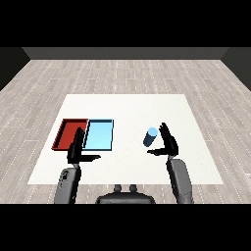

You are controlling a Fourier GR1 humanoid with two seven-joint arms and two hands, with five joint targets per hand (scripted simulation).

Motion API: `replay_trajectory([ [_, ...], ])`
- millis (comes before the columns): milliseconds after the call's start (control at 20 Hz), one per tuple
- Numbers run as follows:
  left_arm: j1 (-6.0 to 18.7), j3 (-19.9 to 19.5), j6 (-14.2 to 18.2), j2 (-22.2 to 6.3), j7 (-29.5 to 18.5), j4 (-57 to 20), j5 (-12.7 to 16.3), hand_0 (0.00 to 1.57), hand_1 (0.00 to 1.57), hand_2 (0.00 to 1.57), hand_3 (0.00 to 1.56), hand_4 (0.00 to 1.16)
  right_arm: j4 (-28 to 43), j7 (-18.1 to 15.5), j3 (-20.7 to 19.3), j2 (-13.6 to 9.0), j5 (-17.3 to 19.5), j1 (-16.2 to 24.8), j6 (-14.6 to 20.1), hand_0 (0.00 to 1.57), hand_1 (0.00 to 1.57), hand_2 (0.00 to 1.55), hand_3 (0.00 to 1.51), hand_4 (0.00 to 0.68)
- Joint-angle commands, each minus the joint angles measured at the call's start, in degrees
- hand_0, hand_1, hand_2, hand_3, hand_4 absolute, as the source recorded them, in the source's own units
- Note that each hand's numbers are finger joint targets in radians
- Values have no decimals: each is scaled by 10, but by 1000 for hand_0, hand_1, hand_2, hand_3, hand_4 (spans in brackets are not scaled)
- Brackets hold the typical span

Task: Pick the blue can and put it in the blue box

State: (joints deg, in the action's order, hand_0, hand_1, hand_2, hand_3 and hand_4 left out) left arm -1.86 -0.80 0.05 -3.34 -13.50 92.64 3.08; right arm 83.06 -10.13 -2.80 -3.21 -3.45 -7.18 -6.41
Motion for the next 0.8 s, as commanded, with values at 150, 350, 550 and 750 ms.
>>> replay_trajectory([
  [150,-18,10,-1,14,-62,8,-14,0,0,0,0,0,-21,-75,-27,-32,-38,2,-68,0,0,0,0,0],
  [350,12,-15,-11,10,-106,-60,-3,0,0,0,0,0,-61,-83,-1,-2,-3,-31,-32,0,0,0,0,0],
  [550,-9,-2,6,21,-86,-14,-14,0,0,0,0,0,3,-57,-17,-13,-37,10,-45,0,0,0,0,0],
  [750,9,-7,-6,9,-99,-35,-21,0,0,0,0,0,-18,-70,-13,-16,-25,10,-44,0,0,0,0,0],
])
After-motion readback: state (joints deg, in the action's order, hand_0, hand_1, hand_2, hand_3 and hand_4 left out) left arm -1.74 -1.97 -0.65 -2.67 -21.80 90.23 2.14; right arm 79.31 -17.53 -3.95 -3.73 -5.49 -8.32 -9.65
